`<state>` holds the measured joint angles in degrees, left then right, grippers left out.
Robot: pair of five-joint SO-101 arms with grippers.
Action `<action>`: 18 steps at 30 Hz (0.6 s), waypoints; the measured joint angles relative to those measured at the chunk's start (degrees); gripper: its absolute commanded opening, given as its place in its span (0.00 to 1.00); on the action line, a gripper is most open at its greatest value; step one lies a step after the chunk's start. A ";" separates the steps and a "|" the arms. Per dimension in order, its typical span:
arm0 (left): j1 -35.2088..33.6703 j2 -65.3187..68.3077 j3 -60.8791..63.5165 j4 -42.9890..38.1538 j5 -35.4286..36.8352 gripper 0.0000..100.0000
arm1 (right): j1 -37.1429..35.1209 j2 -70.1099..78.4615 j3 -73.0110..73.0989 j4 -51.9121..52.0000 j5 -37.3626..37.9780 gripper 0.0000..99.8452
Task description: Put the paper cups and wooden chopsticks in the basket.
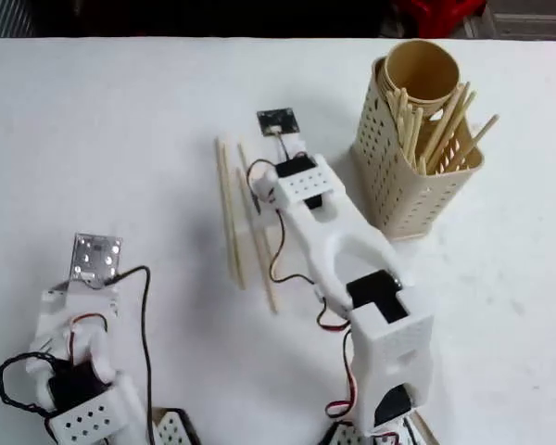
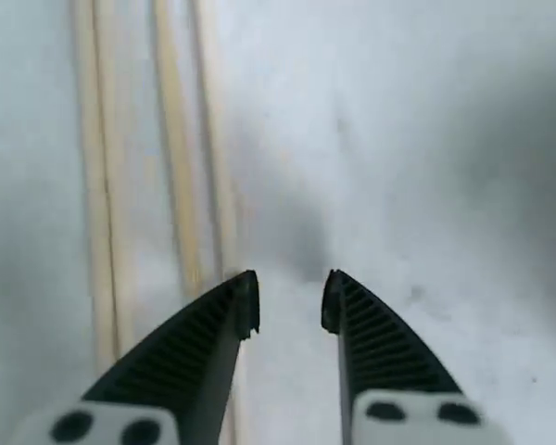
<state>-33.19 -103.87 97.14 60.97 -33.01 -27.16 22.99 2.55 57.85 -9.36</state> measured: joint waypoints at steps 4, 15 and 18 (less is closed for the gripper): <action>0.00 0.00 0.00 0.00 0.00 0.14 | 0.00 0.00 -0.35 -1.58 7.82 0.12; 0.00 0.00 0.00 0.00 0.00 0.14 | -1.58 0.00 -0.35 -4.40 16.00 0.12; 0.00 0.00 0.00 0.00 0.00 0.14 | -3.78 0.00 0.09 -4.57 18.37 0.12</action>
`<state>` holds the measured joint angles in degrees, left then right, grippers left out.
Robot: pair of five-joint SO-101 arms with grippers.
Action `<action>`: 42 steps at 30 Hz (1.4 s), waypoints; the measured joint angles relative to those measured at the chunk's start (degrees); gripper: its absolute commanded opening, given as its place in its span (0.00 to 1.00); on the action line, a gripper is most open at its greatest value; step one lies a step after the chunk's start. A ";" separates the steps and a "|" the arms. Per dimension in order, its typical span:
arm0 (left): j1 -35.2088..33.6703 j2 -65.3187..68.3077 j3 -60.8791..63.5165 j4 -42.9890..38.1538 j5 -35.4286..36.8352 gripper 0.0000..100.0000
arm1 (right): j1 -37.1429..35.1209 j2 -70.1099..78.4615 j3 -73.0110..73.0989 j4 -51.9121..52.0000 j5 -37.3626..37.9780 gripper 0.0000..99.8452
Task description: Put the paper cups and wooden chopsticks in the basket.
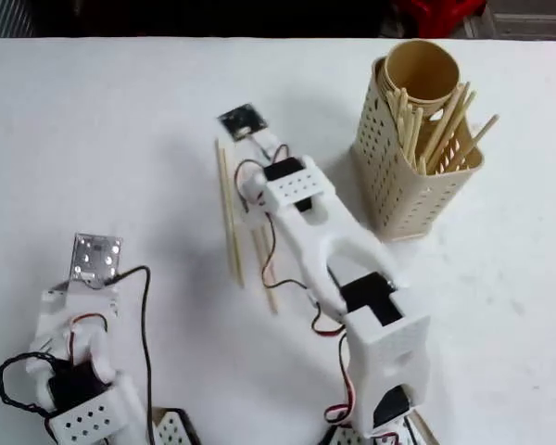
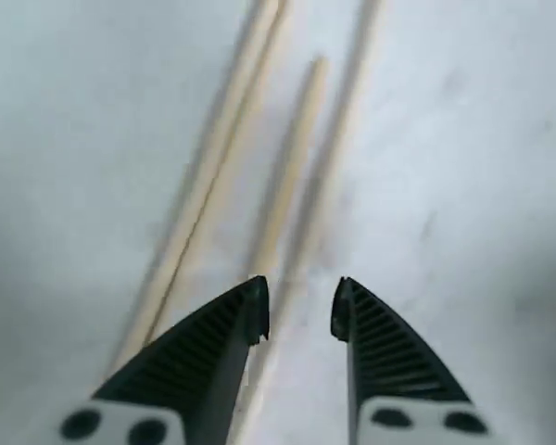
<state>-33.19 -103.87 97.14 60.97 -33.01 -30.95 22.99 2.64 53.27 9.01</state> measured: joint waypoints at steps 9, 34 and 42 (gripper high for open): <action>0.00 0.00 0.00 0.00 0.00 0.14 | 0.00 0.00 1.32 -2.64 0.79 0.12; 0.00 0.00 0.00 0.00 0.00 0.14 | 3.69 2.99 1.76 -5.80 0.97 0.01; 0.00 0.00 0.00 0.00 0.00 0.14 | 5.71 3.08 1.67 -2.64 0.97 0.03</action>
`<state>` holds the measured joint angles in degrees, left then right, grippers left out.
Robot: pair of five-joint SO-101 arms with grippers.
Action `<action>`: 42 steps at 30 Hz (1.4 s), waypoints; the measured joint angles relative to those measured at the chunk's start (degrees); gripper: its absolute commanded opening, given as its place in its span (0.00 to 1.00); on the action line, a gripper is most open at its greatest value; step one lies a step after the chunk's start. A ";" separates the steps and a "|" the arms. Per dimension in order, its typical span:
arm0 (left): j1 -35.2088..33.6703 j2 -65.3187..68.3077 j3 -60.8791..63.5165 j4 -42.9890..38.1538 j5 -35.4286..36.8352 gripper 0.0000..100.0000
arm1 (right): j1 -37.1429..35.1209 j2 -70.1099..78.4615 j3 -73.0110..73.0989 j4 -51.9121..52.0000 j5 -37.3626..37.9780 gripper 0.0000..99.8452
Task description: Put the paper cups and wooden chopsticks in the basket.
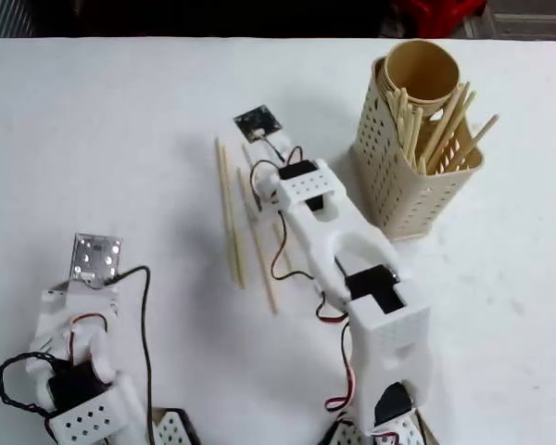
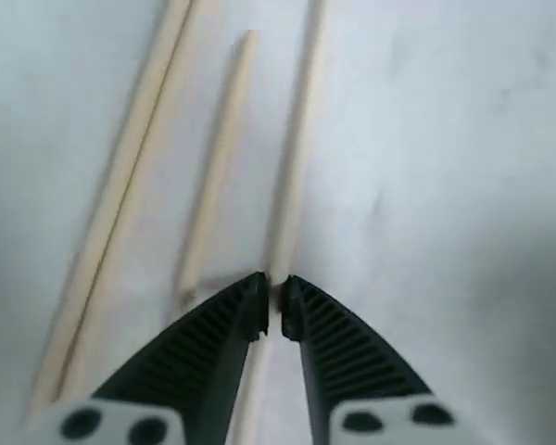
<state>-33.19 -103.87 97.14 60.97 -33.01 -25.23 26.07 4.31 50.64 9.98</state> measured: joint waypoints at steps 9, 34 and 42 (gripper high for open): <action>0.00 0.00 0.00 0.00 0.00 0.14 | 0.44 -8.44 0.53 9.76 0.00 0.02; 0.00 0.00 0.00 0.00 0.00 0.14 | 22.59 -88.00 14.24 4.48 5.71 0.02; 0.00 0.00 0.00 0.00 0.00 0.14 | 29.01 -81.67 22.51 -15.91 5.89 0.02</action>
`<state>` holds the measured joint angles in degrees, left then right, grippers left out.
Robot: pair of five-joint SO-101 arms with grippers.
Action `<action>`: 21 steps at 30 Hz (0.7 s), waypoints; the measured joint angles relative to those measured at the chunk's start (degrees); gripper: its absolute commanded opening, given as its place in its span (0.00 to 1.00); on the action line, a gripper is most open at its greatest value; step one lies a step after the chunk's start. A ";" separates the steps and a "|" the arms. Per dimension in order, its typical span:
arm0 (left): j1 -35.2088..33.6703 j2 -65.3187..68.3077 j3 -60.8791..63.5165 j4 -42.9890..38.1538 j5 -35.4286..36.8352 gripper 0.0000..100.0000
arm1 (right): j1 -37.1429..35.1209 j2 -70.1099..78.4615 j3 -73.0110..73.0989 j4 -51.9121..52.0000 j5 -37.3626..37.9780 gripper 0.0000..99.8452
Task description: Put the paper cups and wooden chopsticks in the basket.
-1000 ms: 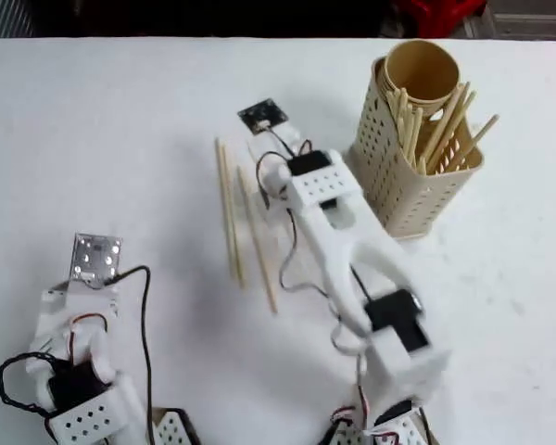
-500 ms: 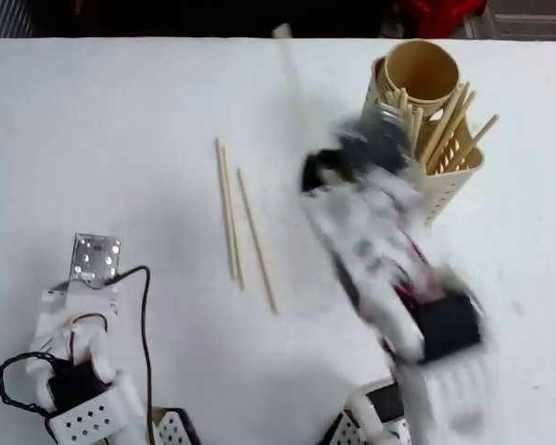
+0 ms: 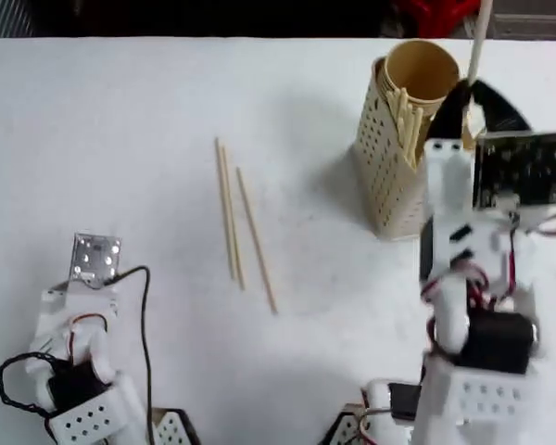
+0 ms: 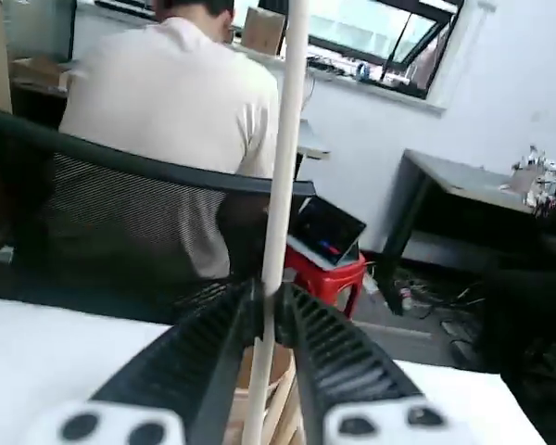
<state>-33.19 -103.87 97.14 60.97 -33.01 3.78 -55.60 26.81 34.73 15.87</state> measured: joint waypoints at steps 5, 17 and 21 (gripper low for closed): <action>0.00 0.00 0.00 0.00 0.00 0.14 | -0.26 1.49 12.57 -17.76 0.00 0.02; 0.00 0.00 0.00 0.00 0.00 0.14 | -0.09 1.58 26.73 -22.24 0.70 0.18; 0.00 0.00 0.00 0.00 0.00 0.14 | 0.79 1.14 26.99 -16.18 0.70 0.30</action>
<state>-33.19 -103.87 97.14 60.97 -33.01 4.57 -54.46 53.80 18.55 16.57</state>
